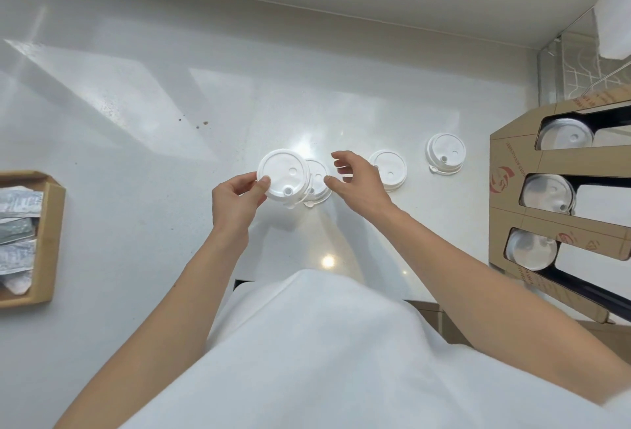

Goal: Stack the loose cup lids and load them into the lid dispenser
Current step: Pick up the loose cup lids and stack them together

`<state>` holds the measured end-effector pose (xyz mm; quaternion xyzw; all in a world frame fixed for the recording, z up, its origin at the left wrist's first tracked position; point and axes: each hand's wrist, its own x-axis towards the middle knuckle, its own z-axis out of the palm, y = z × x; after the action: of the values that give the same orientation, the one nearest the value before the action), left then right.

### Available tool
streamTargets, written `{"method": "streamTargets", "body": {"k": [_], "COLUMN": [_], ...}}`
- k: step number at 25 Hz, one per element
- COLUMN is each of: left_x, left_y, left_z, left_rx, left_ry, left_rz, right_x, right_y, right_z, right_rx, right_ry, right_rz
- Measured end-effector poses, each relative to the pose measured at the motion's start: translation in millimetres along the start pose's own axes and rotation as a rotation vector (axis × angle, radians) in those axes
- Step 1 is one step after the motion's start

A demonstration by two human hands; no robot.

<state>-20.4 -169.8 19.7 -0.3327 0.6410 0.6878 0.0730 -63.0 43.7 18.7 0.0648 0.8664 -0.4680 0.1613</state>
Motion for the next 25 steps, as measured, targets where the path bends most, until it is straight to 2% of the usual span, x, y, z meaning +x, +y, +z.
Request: {"method": "streamTargets", "body": {"k": [5, 12, 20, 25], "left_x": [5.8, 15.0, 18.5, 20.6], "left_y": [-3.1, -6.8, -8.1, -10.2], "left_z": [-12.6, -23.9, -26.5, -25.9], "left_rx": [-0.023, -0.032, -0.055, -0.051], "left_ry": [0.040, 0.065, 0.082, 0.088], "left_rz": [-0.034, -0.051, -0.067, -0.059], "right_x": [16.8, 26.6, 28.1, 18.2], "right_y": [10.2, 9.1, 13.4, 20.8], "right_z": [13.2, 29.0, 30.1, 17.9], "right_rx": [-0.339, -0.559, -0.614, -0.424], "right_ry": [-0.169, -0.257, -0.209, -0.135], "right_rz": [-0.031, -0.111, -0.118, -0.093]}}
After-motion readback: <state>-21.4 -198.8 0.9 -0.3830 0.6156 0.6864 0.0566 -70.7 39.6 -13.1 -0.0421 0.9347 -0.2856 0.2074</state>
